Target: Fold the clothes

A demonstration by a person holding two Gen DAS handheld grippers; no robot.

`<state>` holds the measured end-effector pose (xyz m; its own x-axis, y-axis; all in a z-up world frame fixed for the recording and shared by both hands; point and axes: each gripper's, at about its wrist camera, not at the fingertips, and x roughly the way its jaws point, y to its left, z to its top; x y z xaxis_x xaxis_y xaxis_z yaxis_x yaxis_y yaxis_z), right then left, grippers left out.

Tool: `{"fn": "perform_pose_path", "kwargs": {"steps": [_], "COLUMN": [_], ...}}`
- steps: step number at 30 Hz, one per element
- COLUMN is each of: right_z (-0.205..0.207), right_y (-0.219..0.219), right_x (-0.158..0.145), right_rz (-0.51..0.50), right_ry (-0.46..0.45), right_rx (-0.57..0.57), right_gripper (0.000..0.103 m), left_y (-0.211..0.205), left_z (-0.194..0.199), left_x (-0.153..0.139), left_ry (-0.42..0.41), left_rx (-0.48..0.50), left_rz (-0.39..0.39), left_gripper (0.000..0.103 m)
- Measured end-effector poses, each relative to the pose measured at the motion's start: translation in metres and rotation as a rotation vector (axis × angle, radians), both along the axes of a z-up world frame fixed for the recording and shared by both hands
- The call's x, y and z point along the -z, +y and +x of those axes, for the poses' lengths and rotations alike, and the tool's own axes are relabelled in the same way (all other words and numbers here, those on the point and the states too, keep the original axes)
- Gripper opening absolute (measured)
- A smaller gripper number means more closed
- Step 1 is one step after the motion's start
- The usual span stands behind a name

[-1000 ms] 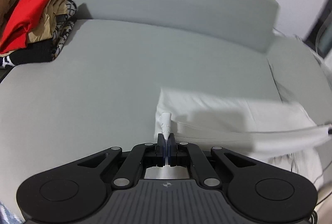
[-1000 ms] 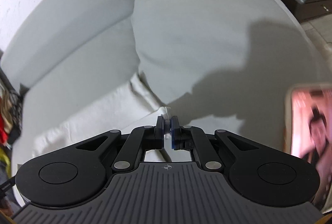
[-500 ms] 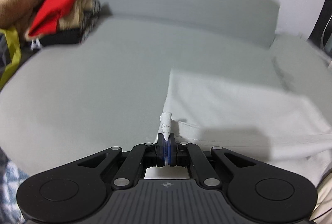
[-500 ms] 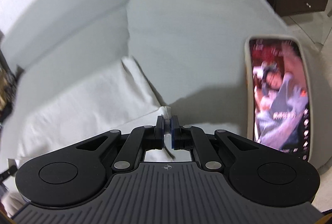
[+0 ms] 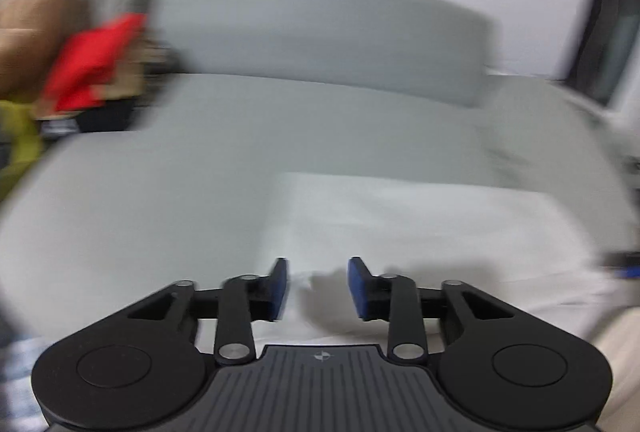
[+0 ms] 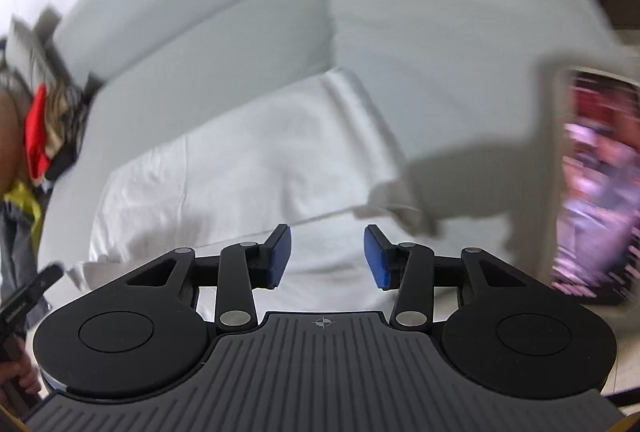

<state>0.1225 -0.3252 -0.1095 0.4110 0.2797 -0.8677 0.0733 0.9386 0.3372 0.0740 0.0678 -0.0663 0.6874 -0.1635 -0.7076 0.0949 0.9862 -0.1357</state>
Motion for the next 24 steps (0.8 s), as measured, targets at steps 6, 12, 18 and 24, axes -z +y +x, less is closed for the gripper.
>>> {"fn": "perform_pose_path", "kwargs": {"steps": [6, 12, 18, 24], "right_z": [0.047, 0.012, -0.063, -0.050], "right_y": [0.029, 0.028, 0.001, 0.011], "right_x": [0.033, 0.048, 0.017, -0.001], "right_rz": [-0.079, -0.054, 0.059, 0.096], "right_ry": [0.079, 0.262, 0.275, 0.096], "right_rx": [-0.006, -0.111, -0.129, -0.078], "right_gripper": [0.043, 0.039, 0.037, 0.041], "left_y": [-0.054, -0.054, -0.010, -0.001], "left_z": [0.060, 0.018, -0.050, -0.023], "left_x": [0.044, 0.048, 0.019, 0.004], "left_ry": [0.072, 0.237, 0.251, 0.053], "left_rx": [0.145, 0.339, 0.352, 0.173], "left_rz": [0.109, 0.135, -0.012, -0.163], "left_gripper": [0.027, 0.001, 0.006, 0.022]}}
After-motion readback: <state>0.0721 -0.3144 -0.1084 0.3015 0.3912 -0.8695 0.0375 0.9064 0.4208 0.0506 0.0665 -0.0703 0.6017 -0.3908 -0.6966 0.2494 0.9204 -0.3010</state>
